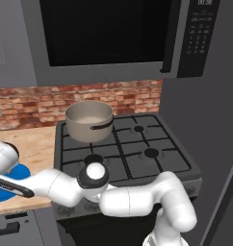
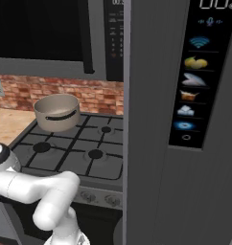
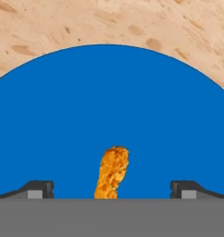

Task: Retrieve the frozen meat and place it in the pot on a burner. Then turn the burner on.

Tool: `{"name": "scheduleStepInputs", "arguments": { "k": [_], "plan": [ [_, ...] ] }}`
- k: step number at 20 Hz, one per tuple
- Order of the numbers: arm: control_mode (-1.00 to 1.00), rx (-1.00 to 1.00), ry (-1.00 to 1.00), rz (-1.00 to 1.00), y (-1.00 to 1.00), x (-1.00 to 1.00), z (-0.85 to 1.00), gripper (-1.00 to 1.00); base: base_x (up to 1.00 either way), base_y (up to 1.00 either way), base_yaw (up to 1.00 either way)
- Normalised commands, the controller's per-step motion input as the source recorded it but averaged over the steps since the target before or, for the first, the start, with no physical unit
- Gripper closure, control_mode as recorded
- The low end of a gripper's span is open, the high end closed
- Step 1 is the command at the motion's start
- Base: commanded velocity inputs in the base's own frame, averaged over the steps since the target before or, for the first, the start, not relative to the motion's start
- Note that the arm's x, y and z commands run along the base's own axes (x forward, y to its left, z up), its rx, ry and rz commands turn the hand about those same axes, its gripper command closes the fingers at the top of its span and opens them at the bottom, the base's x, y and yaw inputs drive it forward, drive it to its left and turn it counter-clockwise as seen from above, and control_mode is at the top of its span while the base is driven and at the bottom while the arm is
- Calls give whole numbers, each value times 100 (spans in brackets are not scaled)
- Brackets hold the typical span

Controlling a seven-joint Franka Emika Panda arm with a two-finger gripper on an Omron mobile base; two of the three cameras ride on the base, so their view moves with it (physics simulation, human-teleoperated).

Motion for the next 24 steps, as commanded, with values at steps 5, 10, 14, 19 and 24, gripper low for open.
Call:
{"name": "scheduleStepInputs", "arguments": {
  "k": [5, 10, 14, 19, 24],
  "plan": [
    [-100, 0, 0, -1, 0, 0, -2, 100, 0, 0, 0],
    [-100, 0, 0, -1, 0, 0, 0, 100, 0, 0, 0],
    [-100, 0, 0, -1, 0, -1, 0, 100, 0, 0, 0],
    [-100, 0, 0, -3, -4, -3, 7, 100, 0, 0, 0],
    [-100, 0, 0, -14, -16, -8, 27, 100, 0, 0, 0]
  ]
}}
